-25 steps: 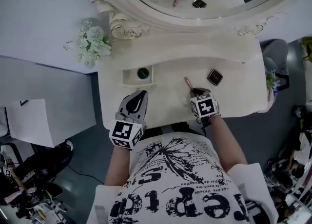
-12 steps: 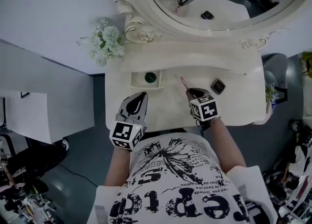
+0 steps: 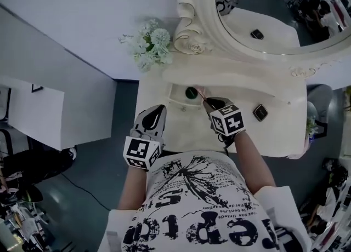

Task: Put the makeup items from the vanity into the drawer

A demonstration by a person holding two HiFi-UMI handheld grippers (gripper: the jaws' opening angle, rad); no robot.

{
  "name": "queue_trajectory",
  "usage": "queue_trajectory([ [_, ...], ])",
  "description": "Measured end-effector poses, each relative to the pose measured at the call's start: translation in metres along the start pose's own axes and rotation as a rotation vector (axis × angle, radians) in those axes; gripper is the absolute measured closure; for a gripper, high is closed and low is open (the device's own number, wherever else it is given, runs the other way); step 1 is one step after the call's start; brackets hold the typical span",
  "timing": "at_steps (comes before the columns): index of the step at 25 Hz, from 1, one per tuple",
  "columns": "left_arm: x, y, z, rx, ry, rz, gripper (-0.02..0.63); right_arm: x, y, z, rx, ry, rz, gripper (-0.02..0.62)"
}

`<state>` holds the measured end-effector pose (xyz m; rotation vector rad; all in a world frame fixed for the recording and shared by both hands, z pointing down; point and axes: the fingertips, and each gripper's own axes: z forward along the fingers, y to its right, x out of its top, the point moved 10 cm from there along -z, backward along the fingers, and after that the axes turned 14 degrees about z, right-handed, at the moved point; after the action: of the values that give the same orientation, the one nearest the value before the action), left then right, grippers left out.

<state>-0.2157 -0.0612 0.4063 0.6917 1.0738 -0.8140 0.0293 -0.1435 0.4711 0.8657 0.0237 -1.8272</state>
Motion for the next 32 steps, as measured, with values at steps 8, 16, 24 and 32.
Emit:
queue_trajectory([
  [8, -0.016, -0.034, -0.03, 0.112, -0.02, -0.043, 0.584, 0.021, -0.035, 0.044, 0.054, -0.1, -0.131, 0.541],
  [16, -0.03, -0.046, -0.044, 0.161, -0.041, -0.076, 0.584, 0.027, -0.045, 0.065, 0.034, -0.172, -0.138, 0.541],
  [24, -0.027, -0.041, -0.037, 0.138, -0.033, -0.069, 0.585, 0.022, -0.035, 0.053, -0.008, -0.144, -0.112, 0.515],
  [32, -0.007, -0.018, -0.004, 0.034, -0.001, -0.022, 0.584, 0.01, -0.001, 0.004, -0.067, -0.056, -0.049, 0.515],
])
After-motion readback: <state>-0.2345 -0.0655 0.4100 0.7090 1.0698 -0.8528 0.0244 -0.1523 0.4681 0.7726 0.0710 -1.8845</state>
